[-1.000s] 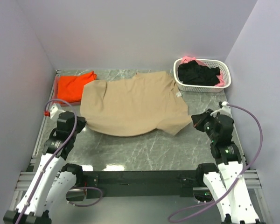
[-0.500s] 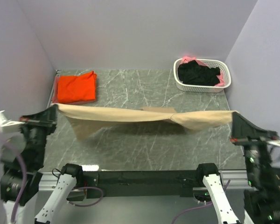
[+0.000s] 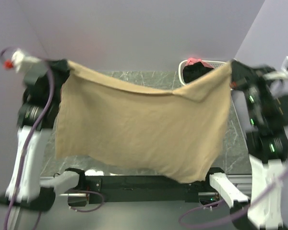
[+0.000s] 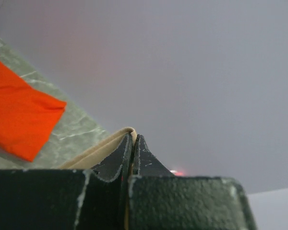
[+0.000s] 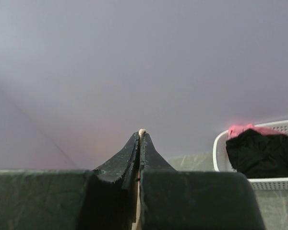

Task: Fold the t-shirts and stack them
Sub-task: Flatten the tshirt out

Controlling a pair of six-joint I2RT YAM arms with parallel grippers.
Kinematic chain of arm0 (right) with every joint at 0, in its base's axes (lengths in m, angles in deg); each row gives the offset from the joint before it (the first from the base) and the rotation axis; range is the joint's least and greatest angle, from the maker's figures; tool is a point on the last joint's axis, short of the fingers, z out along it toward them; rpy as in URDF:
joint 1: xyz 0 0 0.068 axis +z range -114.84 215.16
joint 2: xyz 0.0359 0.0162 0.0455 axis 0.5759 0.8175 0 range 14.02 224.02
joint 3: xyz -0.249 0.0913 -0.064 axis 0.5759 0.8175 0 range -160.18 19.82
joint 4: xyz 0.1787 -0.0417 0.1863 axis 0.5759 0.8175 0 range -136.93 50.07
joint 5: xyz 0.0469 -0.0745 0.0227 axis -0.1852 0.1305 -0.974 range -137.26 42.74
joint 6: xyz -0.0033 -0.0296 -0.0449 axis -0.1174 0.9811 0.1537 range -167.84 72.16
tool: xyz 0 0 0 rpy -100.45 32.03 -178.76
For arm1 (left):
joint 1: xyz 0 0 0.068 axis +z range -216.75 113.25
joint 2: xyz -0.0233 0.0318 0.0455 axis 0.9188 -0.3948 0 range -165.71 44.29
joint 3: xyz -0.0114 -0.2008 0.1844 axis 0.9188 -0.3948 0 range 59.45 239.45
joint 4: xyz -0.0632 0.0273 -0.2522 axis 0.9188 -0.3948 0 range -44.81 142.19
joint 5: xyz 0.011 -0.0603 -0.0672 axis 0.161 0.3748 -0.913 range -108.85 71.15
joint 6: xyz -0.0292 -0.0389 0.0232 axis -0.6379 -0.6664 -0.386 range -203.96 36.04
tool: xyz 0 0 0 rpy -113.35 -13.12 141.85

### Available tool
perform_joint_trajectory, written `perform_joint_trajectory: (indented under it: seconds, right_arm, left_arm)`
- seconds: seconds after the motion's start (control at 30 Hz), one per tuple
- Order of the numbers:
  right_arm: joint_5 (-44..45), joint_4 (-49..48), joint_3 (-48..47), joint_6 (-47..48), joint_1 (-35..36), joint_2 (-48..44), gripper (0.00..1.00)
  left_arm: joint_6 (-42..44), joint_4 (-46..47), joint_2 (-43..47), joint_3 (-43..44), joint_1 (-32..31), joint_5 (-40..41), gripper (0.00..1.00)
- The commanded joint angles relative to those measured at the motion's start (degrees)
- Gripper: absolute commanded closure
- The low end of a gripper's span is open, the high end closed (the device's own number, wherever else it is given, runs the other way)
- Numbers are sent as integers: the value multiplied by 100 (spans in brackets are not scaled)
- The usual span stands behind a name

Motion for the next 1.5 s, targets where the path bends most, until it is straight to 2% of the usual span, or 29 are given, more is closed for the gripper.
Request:
perform_joint_trajectory:
  seconds: [0.0,0.17,0.3,0.37,0.43,0.63,0.67,0.73,0.77,0.83,0.87,0.93,0.97,1.03,1.07,1.17,1.27,1.47]
  right_arm:
    - [-453,-1278,-340,249,-26,1200,100]
    - [-243,-1738,-1641,398,-34,2704,100]
    - [-129,-1186,-3694,566,-34,3522,100]
    - [-295,-1044,-4199,496,-26,3717,100]
    - [-357,-1087,-4062,443,-34,3534,100]
    - [-621,-1632,-1901,547,-26,2357,100]
    - [-630,-1615,-1655,583,-26,2233,100]
    - [-848,-1580,-812,697,-26,1830,100]
    - [-910,-1597,-452,715,-34,1670,100]
    - [-1139,-1623,726,680,-34,1232,100]
    - [-1174,-1667,1591,654,-34,1064,100]
    - [-1245,-1746,2396,522,-26,635,100]
    - [-1306,-1807,3183,461,-26,501,100]
    - [-1463,-2027,3820,267,-26,229,100]
    - [-1517,-2036,4293,223,-26,175,100]
    - [-1421,-1713,4919,179,-26,52,100]
    - [-1201,-1379,5281,-40,-26,95,100]
    - [-990,-596,5607,-400,-26,-62,100]
  left_arm:
    - [684,512,-1541,1158,107,61,100]
    - [1246,337,-3013,3235,529,-782,100]
    - [1740,487,-3480,4639,836,-1195,99]
    - [1845,451,-3577,5064,898,-1388,99]
    - [1871,486,-3376,4997,916,-1442,99]
    - [1977,960,-2225,3039,986,-1144,100]
    - [1995,1039,-2076,2331,995,-1178,99]
    - [2047,1319,-1549,1476,995,-1144,99]
    - [1978,1408,-1347,497,995,-1013,99]
    - [1733,1689,-671,-571,995,-880,99]
    - [1635,2186,-425,-1673,995,-941,100]
    - [1399,2629,139,-2629,995,-1370,99]
    - [1284,2657,271,-3294,995,-1651,99]
    - [672,2438,579,-3826,995,-1636,100]
    - [511,2481,710,-4472,986,-1723,99]
    - [-78,2561,1115,-5485,986,-1978,99]
    - [-386,2175,1379,-6032,986,-1847,100]
    - [-711,988,1906,-6604,986,-1627,100]
